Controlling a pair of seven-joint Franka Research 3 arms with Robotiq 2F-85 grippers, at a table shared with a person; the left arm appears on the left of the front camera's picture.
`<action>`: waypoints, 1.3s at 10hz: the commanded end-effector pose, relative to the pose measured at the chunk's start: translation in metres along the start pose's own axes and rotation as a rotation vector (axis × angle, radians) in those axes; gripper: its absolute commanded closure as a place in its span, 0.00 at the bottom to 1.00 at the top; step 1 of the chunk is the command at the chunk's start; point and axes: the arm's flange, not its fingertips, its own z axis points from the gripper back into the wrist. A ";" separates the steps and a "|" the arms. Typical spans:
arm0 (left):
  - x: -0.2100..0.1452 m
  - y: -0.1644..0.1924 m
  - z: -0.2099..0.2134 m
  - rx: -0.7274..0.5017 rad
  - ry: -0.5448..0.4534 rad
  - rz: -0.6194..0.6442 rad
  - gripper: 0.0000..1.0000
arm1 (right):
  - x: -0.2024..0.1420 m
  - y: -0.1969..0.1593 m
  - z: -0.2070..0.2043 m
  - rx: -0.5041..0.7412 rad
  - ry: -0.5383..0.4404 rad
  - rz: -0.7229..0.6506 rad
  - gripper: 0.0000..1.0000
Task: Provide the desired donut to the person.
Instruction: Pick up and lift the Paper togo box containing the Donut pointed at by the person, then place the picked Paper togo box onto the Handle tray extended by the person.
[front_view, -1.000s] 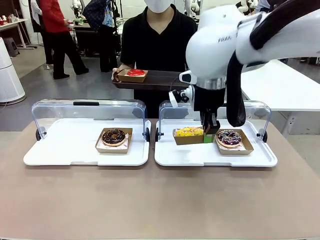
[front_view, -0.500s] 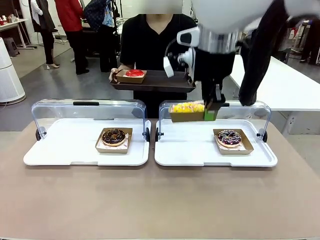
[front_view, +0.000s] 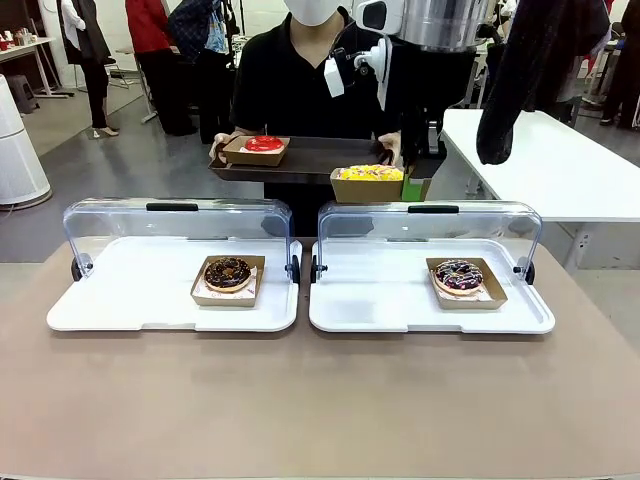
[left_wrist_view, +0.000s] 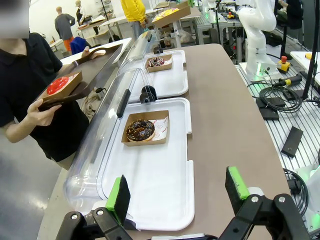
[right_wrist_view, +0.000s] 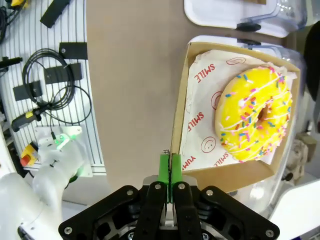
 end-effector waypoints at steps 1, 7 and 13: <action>0.001 -0.002 0.000 0.002 -0.004 -0.002 0.00 | -0.002 -0.010 -0.008 -0.009 0.023 0.050 1.00; 0.001 -0.002 0.000 0.002 -0.004 -0.002 0.00 | 0.000 0.000 0.000 0.000 0.000 0.000 1.00; 0.001 -0.002 0.000 0.002 -0.004 -0.002 0.00 | 0.000 0.000 0.000 0.000 0.000 0.000 1.00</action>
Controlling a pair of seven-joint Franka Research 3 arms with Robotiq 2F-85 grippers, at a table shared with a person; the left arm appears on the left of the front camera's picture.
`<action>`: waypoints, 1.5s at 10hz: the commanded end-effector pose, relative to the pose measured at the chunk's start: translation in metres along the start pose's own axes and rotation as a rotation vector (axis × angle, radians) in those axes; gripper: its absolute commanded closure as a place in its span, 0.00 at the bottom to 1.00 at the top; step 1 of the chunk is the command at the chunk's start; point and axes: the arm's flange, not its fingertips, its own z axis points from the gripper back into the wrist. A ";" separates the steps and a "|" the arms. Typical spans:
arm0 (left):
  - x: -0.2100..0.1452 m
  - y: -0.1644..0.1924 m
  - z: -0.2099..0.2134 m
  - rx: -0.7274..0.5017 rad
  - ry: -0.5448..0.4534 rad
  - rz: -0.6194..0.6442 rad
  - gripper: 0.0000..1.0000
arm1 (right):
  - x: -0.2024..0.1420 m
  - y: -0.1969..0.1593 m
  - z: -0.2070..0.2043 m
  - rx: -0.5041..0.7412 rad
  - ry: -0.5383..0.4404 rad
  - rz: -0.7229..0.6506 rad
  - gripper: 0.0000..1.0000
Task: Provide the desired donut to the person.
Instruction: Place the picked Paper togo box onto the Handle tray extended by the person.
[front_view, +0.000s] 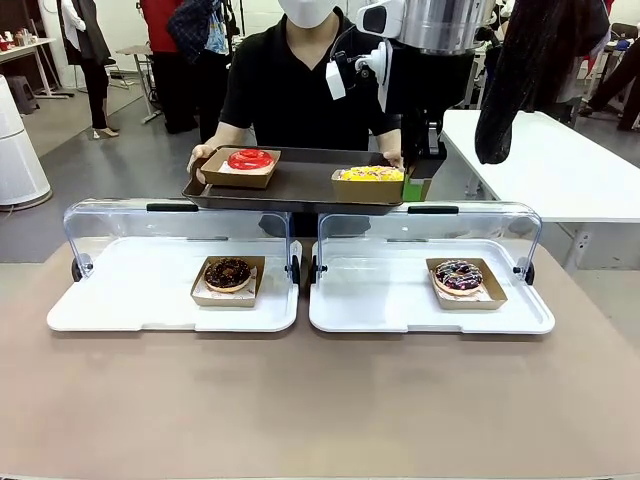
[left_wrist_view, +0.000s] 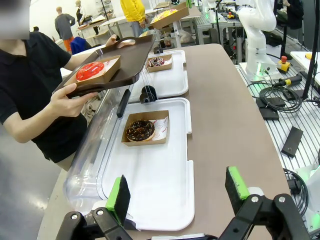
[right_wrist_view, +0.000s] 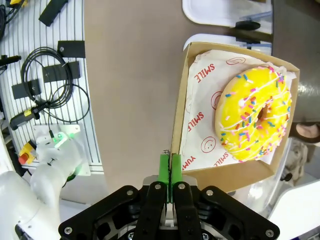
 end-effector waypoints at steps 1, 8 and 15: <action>0.001 -0.002 0.000 0.002 -0.004 -0.002 0.00 | 0.001 0.003 0.001 0.003 -0.004 -0.009 1.00; 0.001 -0.002 0.000 0.002 -0.004 -0.002 0.00 | 0.004 -0.006 0.008 -0.023 -0.018 -0.020 0.98; 0.001 -0.002 0.000 0.002 -0.004 -0.002 0.00 | 0.047 -0.108 0.042 -0.196 -0.031 0.007 0.98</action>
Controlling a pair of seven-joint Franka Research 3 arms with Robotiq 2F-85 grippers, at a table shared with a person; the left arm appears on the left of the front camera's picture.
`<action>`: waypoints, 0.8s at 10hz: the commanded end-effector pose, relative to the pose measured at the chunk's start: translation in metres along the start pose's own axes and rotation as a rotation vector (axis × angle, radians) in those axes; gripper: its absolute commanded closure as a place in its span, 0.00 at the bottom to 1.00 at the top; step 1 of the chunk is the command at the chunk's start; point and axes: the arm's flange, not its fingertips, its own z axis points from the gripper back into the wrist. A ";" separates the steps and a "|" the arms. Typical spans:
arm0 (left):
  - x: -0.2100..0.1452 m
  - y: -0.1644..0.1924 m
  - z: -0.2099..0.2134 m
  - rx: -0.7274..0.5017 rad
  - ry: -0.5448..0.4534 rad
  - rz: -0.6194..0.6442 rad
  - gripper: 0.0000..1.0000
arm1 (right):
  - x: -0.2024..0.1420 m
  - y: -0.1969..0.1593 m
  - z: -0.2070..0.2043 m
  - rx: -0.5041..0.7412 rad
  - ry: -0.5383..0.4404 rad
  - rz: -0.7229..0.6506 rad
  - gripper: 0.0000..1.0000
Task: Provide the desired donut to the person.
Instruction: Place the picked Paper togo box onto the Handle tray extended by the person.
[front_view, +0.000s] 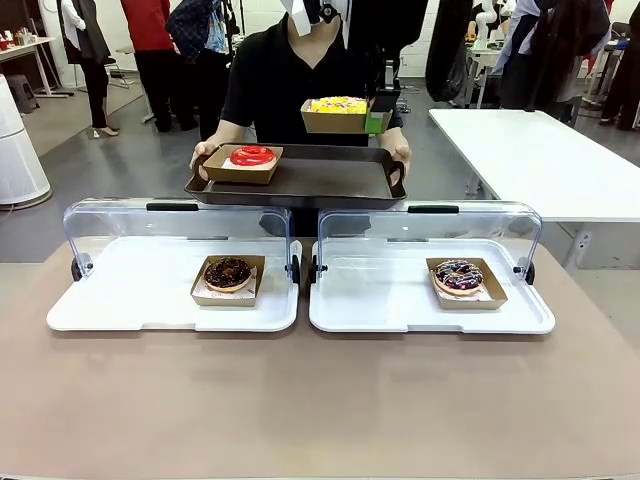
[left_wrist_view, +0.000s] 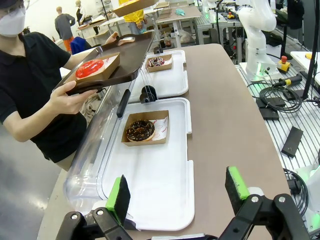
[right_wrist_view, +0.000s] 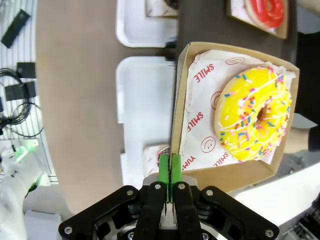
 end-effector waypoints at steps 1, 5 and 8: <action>0.001 -0.002 0.000 0.002 -0.004 -0.002 0.00 | 0.004 -0.039 -0.017 0.002 0.000 -0.022 0.98; 0.001 -0.002 0.000 0.002 -0.004 -0.002 0.00 | -0.011 -0.078 -0.070 0.077 -0.008 -0.045 0.98; 0.001 -0.002 0.000 0.002 -0.004 -0.002 0.00 | -0.020 -0.087 -0.108 0.142 0.002 -0.068 0.98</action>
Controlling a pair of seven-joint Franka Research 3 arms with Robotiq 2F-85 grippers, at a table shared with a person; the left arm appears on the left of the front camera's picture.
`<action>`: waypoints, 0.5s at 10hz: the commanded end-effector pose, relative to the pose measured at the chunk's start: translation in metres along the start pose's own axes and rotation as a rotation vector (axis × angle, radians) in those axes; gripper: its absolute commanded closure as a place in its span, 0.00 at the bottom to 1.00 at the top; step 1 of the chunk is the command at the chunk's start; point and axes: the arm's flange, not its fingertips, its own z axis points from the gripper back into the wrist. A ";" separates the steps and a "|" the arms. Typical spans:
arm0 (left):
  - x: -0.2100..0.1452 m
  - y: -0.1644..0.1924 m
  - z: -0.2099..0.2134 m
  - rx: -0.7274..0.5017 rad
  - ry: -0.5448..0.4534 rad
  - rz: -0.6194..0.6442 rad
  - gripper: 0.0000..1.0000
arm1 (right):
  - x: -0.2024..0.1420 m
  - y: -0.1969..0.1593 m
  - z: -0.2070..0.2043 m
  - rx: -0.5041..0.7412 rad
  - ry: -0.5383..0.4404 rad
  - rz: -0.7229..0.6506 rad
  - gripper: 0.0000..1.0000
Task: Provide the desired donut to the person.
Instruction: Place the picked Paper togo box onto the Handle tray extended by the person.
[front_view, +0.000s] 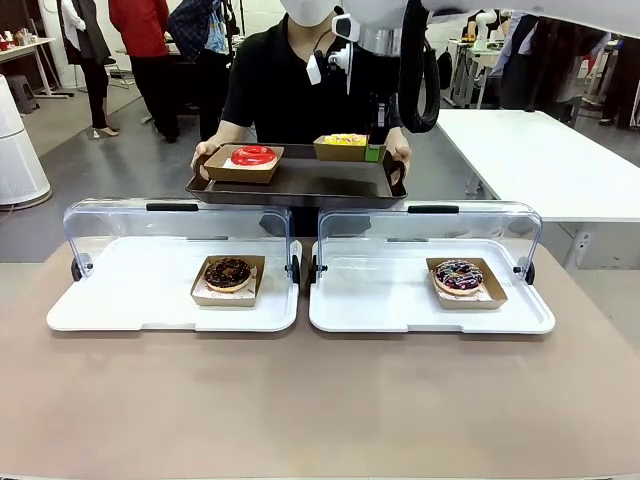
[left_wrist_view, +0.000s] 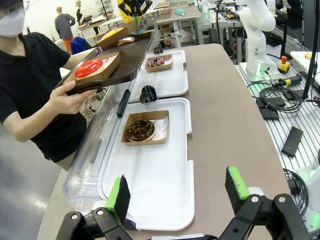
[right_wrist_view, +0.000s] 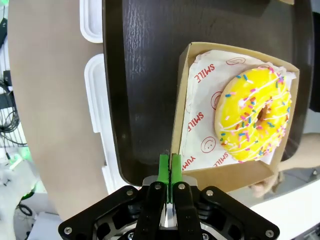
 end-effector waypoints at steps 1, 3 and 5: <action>0.001 -0.002 0.000 0.002 -0.004 -0.002 0.00 | 0.001 -0.004 -0.012 0.048 -0.006 0.008 0.98; 0.001 -0.002 0.000 0.002 -0.004 -0.002 0.00 | 0.003 -0.003 -0.023 0.059 -0.006 0.025 0.98; 0.001 -0.002 0.000 0.002 -0.004 -0.002 0.00 | 0.004 -0.005 -0.031 0.058 -0.015 0.029 0.98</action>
